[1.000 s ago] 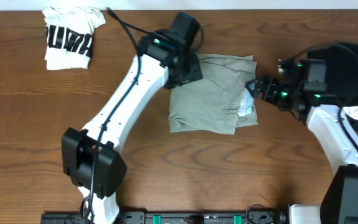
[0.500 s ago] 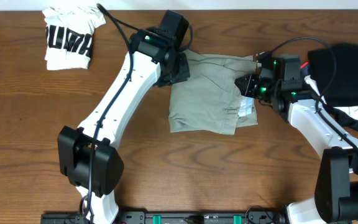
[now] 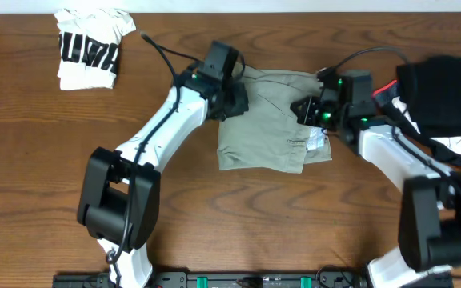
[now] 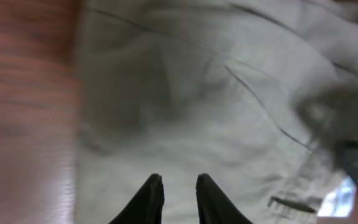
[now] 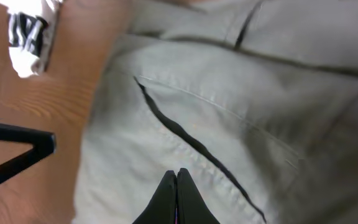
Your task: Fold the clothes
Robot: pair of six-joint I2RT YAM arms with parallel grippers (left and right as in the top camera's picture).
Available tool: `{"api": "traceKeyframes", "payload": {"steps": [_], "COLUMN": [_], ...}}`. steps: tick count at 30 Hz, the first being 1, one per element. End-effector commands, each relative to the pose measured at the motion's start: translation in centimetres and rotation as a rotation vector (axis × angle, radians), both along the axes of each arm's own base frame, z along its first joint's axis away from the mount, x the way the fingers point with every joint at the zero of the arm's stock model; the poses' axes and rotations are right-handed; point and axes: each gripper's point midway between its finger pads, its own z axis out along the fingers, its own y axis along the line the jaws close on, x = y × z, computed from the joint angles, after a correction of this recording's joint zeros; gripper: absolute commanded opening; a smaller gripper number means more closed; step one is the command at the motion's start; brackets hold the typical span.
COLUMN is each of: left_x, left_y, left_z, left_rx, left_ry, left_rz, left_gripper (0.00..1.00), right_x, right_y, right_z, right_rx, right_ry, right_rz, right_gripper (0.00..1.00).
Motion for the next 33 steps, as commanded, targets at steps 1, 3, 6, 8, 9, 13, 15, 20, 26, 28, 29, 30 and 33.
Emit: {"api": "traceKeyframes", "payload": {"steps": [1, 3, 6, 8, 9, 13, 15, 20, 26, 28, 29, 30, 33], "left_x": [-1.6, -2.0, -2.5, -2.8, -3.0, -3.8, -4.1, -4.3, -4.2, -4.1, -4.0, -3.9, -3.7], "left_y": [-2.1, -2.6, -3.3, -3.6, -3.6, -3.2, -2.8, -1.2, -1.1, -1.6, -1.9, -2.1, -2.4], "left_z": [-1.4, -2.1, -3.2, -4.1, -4.8, -8.6, -10.2, -11.8, -8.8, -6.9, -5.7, -4.7, -1.4], "left_rx": [-0.087, -0.094, -0.1, -0.1, -0.096, -0.064, -0.041, -0.008, -0.048, -0.081, -0.097, -0.113, -0.145], "left_ry": [0.027, 0.017, 0.002, -0.006, -0.005, 0.05, 0.072, 0.106, 0.07, 0.031, 0.009, -0.012, -0.081], "left_rz": [-0.088, -0.102, -0.121, -0.137, -0.145, -0.155, -0.175, -0.185, -0.232, -0.258, -0.264, -0.273, -0.284], "left_gripper": [0.21, 0.21, 0.21, 0.21, 0.22, 0.21, 0.22, 0.21, 0.21, 0.21, 0.21, 0.21, 0.22], "right_x": [-0.2, -0.2, -0.3, -0.5, -0.7, -0.9, -0.9, -0.8, 0.0, 0.4, 0.5, 0.7, 1.0], "right_y": [1.2, 1.4, 1.5, 1.3, 1.2, 0.8, 0.7, 0.7, 0.3, 0.0, 0.0, 0.0, 0.4], "right_z": [-2.1, -3.3, -5.2, -6.6, -7.3, -8.4, -8.4, -8.2, -5.2, -3.1, -1.9, -0.8, 3.0], "right_rx": [0.048, 0.062, 0.065, 0.061, 0.056, 0.053, 0.047, 0.052, 0.108, 0.132, 0.146, 0.161, 0.219], "right_ry": [0.053, 0.069, 0.101, 0.13, 0.146, 0.174, 0.165, 0.158, 0.098, 0.057, 0.032, 0.01, -0.065], "right_rz": [0.04, 0.05, 0.054, 0.05, 0.045, 0.037, 0.045, 0.052, 0.06, 0.063, 0.067, 0.07, 0.088], "right_gripper": [0.01, 0.01, 0.01, 0.01, 0.01, 0.01, 0.01, 0.01, 0.01, 0.01, 0.01, 0.01, 0.01]}}
